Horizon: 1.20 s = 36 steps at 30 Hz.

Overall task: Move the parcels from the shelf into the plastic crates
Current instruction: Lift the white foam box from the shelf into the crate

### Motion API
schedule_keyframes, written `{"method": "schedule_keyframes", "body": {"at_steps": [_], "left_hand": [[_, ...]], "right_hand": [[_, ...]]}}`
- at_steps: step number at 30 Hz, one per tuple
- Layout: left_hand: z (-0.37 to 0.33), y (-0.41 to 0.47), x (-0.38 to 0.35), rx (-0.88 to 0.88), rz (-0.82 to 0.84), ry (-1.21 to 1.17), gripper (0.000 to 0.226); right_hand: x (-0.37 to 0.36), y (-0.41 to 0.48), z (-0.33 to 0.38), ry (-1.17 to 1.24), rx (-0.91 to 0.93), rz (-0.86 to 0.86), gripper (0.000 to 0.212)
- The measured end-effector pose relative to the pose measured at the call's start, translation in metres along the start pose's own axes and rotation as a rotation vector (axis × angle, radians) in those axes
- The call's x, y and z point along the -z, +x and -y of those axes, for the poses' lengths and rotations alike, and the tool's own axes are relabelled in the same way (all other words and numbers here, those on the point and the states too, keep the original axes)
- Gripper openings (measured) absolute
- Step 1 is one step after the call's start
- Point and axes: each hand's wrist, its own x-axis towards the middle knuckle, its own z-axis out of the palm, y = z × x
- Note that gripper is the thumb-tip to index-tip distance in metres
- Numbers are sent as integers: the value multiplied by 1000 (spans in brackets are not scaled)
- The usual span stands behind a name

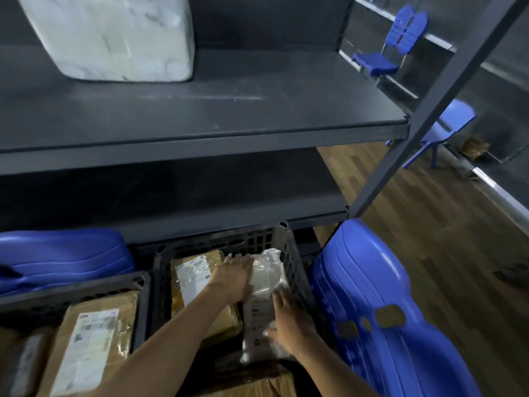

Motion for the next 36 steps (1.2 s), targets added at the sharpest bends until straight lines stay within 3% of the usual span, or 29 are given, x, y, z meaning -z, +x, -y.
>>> {"method": "schedule_keyframes", "body": {"at_steps": [8,21,36], "left_hand": [[40,-93,76,150,-195,34,68],[109,-199,161,353,-485,-1,75],[246,-221,253,285,-628,-52,74]], "right_hand": [[117,-33,30,-75,183,-287,76],[242,-63,119,-142,368,-536,73],[358,-31,240,-60,202,-701,72]]}}
